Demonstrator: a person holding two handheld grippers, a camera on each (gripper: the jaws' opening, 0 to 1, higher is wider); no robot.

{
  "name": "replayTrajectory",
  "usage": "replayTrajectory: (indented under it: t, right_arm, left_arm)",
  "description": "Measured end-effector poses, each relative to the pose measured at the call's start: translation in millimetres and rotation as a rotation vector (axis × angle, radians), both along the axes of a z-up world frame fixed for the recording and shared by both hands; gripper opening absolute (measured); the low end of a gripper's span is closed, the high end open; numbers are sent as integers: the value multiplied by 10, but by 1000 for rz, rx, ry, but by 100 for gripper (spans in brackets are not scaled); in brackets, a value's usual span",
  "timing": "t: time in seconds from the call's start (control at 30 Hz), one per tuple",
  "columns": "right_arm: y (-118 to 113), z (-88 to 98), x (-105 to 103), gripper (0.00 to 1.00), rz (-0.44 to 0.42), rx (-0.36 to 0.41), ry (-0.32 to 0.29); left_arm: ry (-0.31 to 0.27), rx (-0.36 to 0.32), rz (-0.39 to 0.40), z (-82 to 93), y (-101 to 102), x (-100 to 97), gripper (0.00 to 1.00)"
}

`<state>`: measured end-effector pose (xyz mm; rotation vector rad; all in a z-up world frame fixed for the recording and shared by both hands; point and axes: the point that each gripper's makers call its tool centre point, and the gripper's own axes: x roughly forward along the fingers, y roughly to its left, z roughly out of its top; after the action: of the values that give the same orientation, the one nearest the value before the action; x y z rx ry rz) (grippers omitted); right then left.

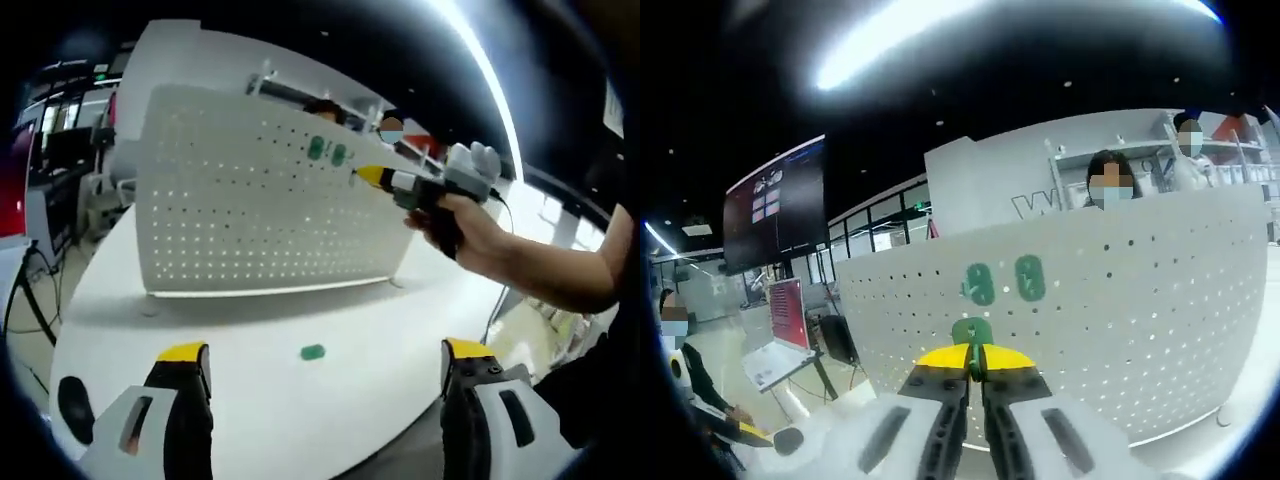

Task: Insert the hook assembly into the mounting plate slot until the hook locks in place.

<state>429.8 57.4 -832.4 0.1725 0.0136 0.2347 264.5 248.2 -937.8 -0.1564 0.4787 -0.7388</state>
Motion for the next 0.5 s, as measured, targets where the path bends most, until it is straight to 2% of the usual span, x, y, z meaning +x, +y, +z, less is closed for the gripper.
replayTrajectory:
  t: [0.23, 0.5]
  right_arm:
    - [-260, 79, 114, 0, -74, -3, -27]
    - [-457, 135, 250, 0, -126, -10, -48]
  left_arm:
    - [13, -2, 14, -42, 42, 22, 95]
    - [21, 2, 25, -80, 94, 54, 95]
